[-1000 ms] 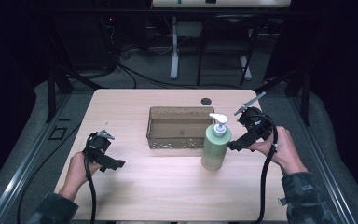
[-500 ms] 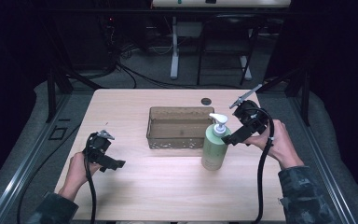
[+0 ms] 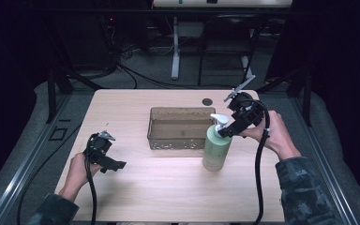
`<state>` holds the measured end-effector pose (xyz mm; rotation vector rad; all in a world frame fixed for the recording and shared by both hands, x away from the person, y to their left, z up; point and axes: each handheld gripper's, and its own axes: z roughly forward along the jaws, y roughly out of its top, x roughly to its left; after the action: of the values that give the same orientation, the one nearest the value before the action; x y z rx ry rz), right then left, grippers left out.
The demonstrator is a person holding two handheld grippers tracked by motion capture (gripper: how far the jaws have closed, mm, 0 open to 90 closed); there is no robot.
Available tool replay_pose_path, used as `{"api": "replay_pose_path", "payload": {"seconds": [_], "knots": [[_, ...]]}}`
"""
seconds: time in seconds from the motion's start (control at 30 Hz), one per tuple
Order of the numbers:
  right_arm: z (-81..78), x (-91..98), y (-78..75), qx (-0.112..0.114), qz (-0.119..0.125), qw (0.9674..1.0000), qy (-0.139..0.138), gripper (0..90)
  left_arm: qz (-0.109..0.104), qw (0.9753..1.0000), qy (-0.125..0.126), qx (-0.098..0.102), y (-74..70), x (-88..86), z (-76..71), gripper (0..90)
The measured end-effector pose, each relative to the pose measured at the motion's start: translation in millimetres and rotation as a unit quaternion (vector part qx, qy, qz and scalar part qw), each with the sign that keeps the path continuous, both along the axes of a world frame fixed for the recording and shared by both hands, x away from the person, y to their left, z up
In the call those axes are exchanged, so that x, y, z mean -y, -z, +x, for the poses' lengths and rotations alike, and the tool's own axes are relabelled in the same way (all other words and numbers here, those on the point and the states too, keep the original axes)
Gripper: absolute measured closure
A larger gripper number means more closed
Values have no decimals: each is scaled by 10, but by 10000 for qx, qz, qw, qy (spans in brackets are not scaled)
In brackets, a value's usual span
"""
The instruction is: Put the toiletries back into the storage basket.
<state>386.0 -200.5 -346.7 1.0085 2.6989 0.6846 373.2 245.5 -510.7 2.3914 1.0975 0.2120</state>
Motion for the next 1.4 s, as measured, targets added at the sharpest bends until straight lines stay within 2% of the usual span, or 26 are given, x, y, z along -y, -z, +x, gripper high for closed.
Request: {"api": "replay_pose_path", "payload": {"seconds": [0.2,0.27,0.3,0.37,0.4,0.6,0.77,1.4], "knots": [[29,-63,-49,29,-13,10000,-88,314,6,10000,8,-4,1,0,-1,0],[37,-84,-69,44,-39,9999,-151,370,16,10000,19,-12,1,1,0,0],[45,-108,-85,10,-75,9998,-185,441,23,10000,21,-11,4,3,1,0],[52,-116,-93,12,-95,9997,-231,454,30,10000,23,-11,5,4,1,0],[64,-134,-110,-1,-122,9996,-264,491,38,10000,36,-19,6,5,1,0],[75,-179,-119,-48,-223,9993,-312,524,33,10000,60,-48,8,8,1,0],[87,-203,-111,-56,-292,9989,-358,620,44,10000,59,-48,11,8,2,0],[71,-228,-159,1,-420,9983,-407,630,74,9999,74,-73,18,11,6,0]]}}
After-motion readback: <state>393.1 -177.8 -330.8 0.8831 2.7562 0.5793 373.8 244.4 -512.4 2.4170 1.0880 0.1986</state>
